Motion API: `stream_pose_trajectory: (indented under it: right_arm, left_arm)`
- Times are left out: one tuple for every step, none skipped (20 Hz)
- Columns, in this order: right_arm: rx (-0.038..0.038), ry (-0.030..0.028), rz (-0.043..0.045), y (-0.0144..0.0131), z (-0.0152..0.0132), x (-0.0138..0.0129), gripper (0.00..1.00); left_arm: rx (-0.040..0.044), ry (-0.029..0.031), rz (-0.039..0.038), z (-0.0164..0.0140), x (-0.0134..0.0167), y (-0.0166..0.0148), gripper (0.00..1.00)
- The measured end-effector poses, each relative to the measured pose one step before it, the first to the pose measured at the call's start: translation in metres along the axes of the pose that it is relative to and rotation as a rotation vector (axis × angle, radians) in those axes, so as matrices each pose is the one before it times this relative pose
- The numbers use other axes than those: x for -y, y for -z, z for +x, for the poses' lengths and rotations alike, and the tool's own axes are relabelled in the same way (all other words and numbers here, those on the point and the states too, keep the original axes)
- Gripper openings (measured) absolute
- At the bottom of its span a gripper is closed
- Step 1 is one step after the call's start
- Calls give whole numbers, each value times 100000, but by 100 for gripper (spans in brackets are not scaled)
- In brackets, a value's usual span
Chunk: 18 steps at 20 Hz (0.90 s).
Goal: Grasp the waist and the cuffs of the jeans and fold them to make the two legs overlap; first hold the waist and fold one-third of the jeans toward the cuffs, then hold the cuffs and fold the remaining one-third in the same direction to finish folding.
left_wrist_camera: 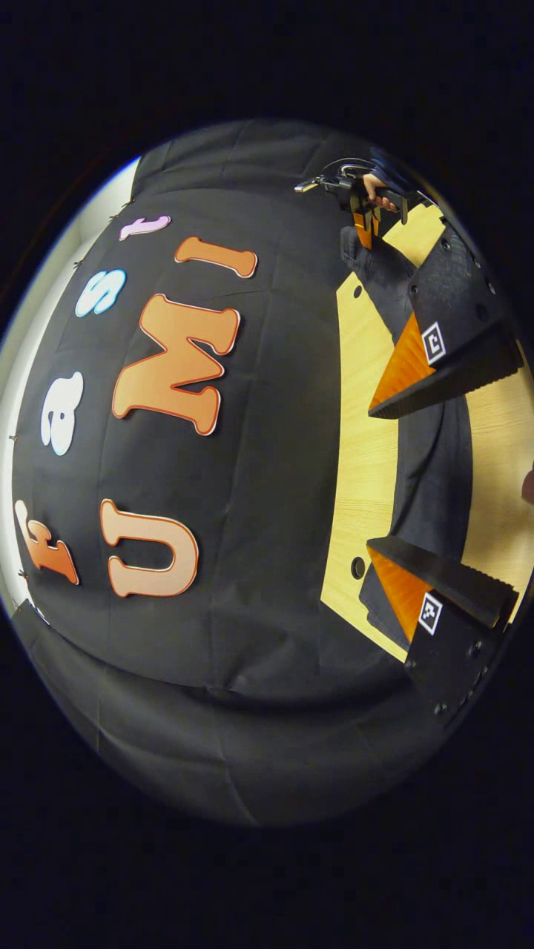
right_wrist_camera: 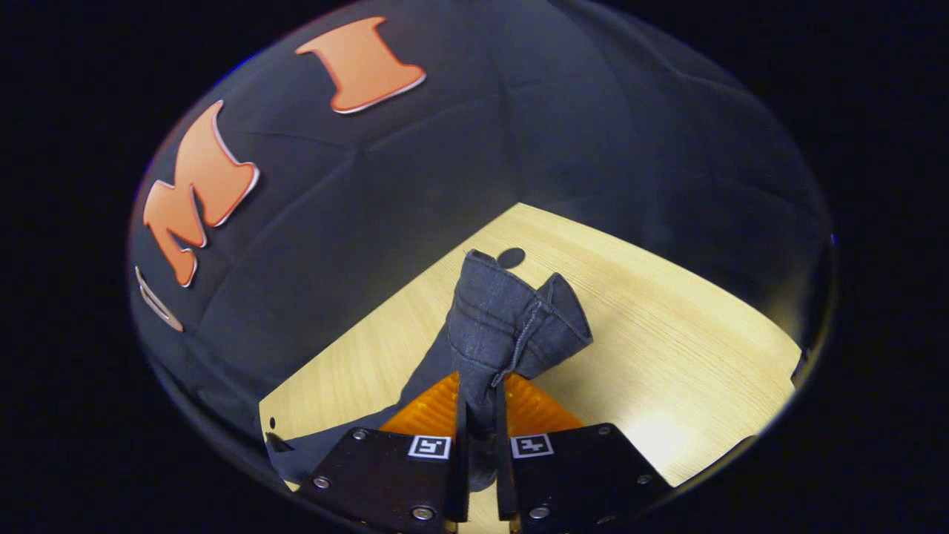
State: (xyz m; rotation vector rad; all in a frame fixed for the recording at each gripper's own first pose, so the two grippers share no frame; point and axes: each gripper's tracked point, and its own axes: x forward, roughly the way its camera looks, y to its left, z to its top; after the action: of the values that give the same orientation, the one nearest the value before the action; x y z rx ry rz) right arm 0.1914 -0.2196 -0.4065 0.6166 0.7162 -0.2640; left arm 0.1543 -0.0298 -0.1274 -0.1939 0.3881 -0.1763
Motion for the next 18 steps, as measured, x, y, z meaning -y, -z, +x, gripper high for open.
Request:
stream_pose_trajectory:
  right_arm:
    - [375,-2088,-1646,238,-18,-233,16]
    - [2242,-1286,-2139,-291,54,-48,16]
    - [1286,-2184,-3108,-148,365,31,16]
    - [630,-1616,-2983,54,346,-9,15]
    - [-635,-2020,-2491,151,44,-51,15]
    - [-448,-1406,-1520,116,58,17,15]
    - [383,-2503,-2022,-309,-336,-326,15]
    - [179,-1624,-2067,-34,8,107,15]
    - [-649,-2526,-2768,23,57,-162,15]
    - [-747,-1565,-2052,83,84,116,15]
    - [-1491,-2618,-2138,-132,-94,-358,15]
    - [-1026,-1597,-2280,-48,-17,157,15]
    - [-1402,-1202,-2055,-248,75,-12,15]
    - [-1178,-659,-1875,-149,91,147,15]
    - [-1072,-595,-1549,22,-59,75,15]
    - [-1615,-143,-1255,-50,-12,314,15]
    - [-376,-450,-1197,-429,-477,-40,15]
    - [-1114,-177,-1512,125,-12,-87,15]
  left_arm:
    - [335,319,-582,-307,-496,61,95]
    - [188,-117,-499,-213,-473,-100,95]
    - [352,47,-308,-417,-632,-31,95]
    - [309,-593,-51,-222,-670,-89,95]
    - [198,-98,-191,-177,-668,-109,95]
    - [102,-471,-322,-267,-584,4,95]
    - [61,-390,-398,-172,-692,63,95]
    - [-205,-476,-611,-213,-608,63,95]
    - [112,-916,-645,-211,-639,-11,95]
    - [180,-111,-652,-268,-528,19,95]
    - [373,-951,-400,-243,-815,-42,95]
    - [418,-375,-50,-150,-619,-89,95]
    - [429,-1139,-29,-312,-732,-48,95]
    - [199,-481,-305,-134,-683,-15,95]
    - [22,-1051,-358,-245,-801,81,95]
    - [-56,-606,-708,-172,-651,-43,95]
    - [-260,-812,-552,-65,-532,195,95]
    - [14,-764,-619,45,-585,7,95]
